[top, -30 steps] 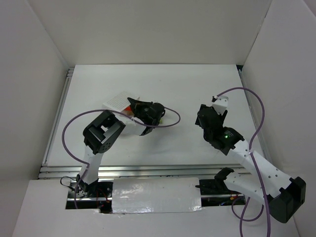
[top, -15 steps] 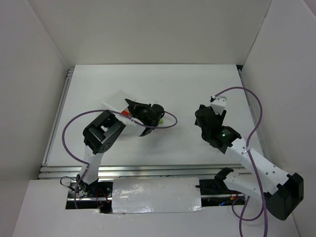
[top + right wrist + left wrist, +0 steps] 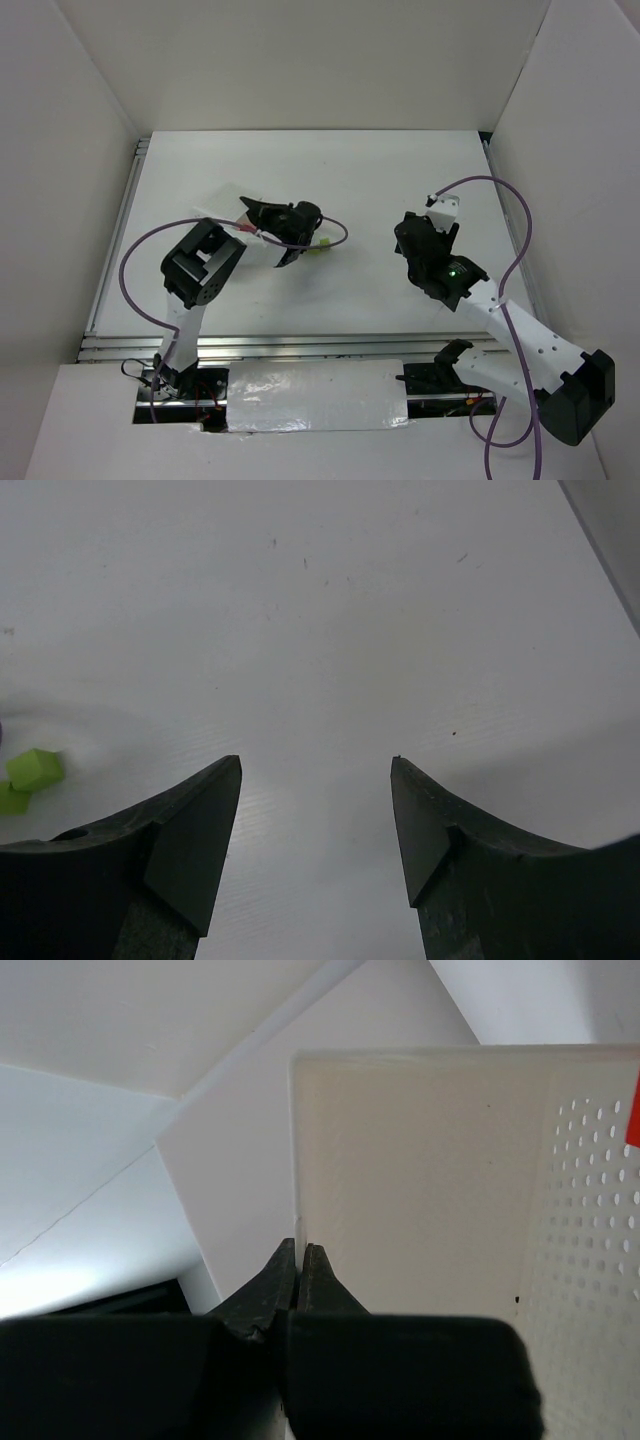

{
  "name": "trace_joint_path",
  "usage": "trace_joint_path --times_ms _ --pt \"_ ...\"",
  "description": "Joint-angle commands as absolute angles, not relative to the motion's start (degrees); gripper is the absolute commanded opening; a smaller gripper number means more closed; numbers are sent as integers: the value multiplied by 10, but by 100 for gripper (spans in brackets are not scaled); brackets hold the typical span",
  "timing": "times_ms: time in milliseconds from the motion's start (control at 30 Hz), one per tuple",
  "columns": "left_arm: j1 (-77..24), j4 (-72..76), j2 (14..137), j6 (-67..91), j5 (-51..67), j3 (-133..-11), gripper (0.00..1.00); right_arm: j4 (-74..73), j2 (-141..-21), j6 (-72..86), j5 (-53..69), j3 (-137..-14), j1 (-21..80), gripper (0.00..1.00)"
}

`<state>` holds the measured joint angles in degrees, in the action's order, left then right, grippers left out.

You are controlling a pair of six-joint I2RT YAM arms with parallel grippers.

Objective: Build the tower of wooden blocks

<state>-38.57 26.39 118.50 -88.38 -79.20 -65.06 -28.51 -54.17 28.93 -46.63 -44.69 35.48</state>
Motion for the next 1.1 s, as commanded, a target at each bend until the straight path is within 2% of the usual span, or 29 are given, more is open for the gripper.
trace_joint_path --times_ms 0,200,267,433,500,600,633,667,733,833,1067 --pt "-373 238 1151 -886 -790 -662 0 -295 -548 298 -495 -469 359 69" --pt "-311 213 1117 -855 -781 -671 0 -307 -555 305 -504 -475 361 69" --pt "-289 153 1108 -824 -768 -690 0 -303 -550 305 -506 -475 362 69" --pt "-258 111 1046 -757 -696 -673 0 -294 -546 297 -510 -476 361 69" --pt "-247 50 1012 -689 -665 -685 0 -293 -547 292 -509 -479 361 70" --pt "-212 -128 970 -530 -507 -756 0 -286 -548 288 -506 -483 360 70" --pt "-199 -163 961 -498 -394 -791 0 -286 -548 290 -509 -486 359 70" --pt "-166 -205 947 -442 -342 -805 0 -284 -548 293 -510 -487 359 70" --pt "-132 -229 941 -376 -205 -840 0 -272 -544 291 -505 -488 357 70" --pt "-67 -235 967 -325 -84 -867 0 -236 -536 274 -474 -487 353 70" --pt "31 -293 1091 -321 -16 -985 0 -206 -539 246 -425 -501 346 74"
